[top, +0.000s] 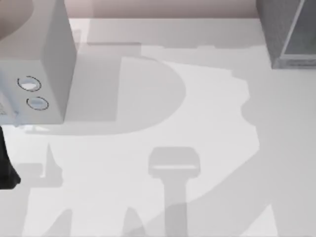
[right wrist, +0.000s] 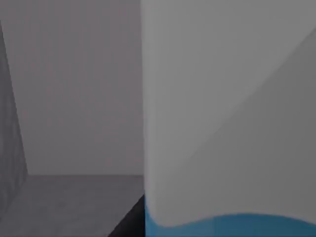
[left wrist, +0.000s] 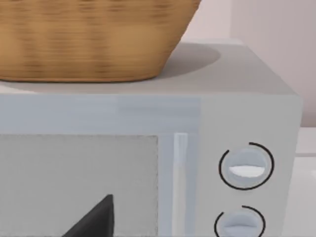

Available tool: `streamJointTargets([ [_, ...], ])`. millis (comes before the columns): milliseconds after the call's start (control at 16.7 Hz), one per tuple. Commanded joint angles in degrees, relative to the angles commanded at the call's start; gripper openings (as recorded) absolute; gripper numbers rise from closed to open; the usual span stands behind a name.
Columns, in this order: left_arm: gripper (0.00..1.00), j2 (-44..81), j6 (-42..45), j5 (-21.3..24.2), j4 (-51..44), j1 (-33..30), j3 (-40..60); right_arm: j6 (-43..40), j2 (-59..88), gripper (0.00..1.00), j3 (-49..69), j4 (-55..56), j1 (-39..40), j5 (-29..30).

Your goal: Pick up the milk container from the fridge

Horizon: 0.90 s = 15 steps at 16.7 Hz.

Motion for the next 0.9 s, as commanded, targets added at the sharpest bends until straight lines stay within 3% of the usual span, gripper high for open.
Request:
streamJointTargets([
  [540,1.0,0.0,0.0,0.0,0.0,0.0,0.0,-0.04,-3.99,0.0,-1.39,-0.86,-0.39,-0.45],
  [900,1.0,0.0,0.0,0.0,0.0,0.0,0.0,0.13,-13.41,0.0,-18.98,4.87,-2.33,-2.47],
])
